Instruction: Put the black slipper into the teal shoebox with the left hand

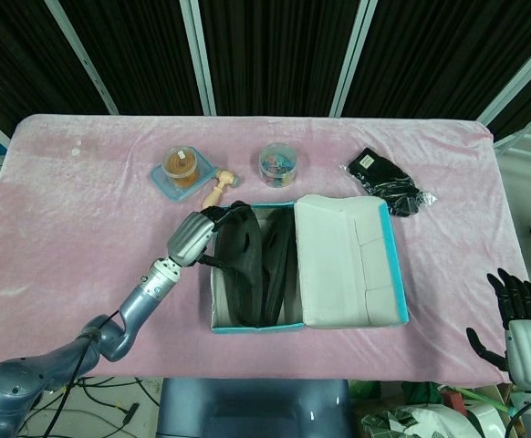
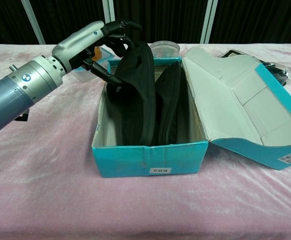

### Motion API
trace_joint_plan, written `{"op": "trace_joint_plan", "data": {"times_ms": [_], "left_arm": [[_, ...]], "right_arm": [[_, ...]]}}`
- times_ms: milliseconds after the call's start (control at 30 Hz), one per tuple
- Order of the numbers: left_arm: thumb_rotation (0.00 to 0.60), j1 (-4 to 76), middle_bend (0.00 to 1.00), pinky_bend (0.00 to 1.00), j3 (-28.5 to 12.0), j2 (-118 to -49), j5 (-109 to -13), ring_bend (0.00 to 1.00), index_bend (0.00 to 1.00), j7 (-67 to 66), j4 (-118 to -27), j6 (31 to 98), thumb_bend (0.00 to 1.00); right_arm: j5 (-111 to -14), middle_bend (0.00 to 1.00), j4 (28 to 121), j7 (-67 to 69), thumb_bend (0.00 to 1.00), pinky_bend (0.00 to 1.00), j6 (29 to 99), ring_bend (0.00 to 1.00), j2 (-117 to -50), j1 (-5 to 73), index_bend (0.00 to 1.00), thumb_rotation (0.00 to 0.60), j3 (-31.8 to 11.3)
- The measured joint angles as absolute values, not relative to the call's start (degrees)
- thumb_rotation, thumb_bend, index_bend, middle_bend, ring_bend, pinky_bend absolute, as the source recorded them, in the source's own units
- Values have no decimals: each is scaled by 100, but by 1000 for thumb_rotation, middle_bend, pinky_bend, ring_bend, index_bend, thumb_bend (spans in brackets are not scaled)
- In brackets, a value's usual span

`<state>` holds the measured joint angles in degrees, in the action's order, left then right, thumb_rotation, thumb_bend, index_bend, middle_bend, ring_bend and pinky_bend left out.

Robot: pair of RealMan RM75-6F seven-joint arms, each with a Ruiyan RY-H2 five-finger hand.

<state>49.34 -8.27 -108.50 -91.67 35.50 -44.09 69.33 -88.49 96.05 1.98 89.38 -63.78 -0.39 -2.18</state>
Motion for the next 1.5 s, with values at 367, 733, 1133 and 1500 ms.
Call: {"op": "trace_joint_plan", "data": {"times_ms": [367, 733, 1133, 1500], "left_arm": [[600, 5026, 459, 315, -770, -10522, -8673, 361, 62, 2870, -5001, 5804, 0], [600, 4968, 6, 37, -897, -10156, -8274, 0, 0, 2195, -5766, 5526, 0], [600, 4757, 0, 0, -974, -9383, -8037, 0, 0, 1385, -7007, 5615, 0], [310, 4332, 152, 41, -920, -8700, -7943, 62, 0, 708, -8249, 6110, 89]], "right_arm": [[-8833, 19, 9574, 223, 233, 11, 8904, 0, -6390, -44, 0, 600, -205], [-8802, 20, 9548, 242, 233, 11, 8849, 0, -6407, -25, 0, 600, -213], [-8810, 19, 9525, 276, 234, 11, 8826, 0, -6411, 5, 0, 600, -233], [-8828, 19, 9488, 333, 233, 11, 8868, 0, -6401, -14, 0, 600, -229]]}}
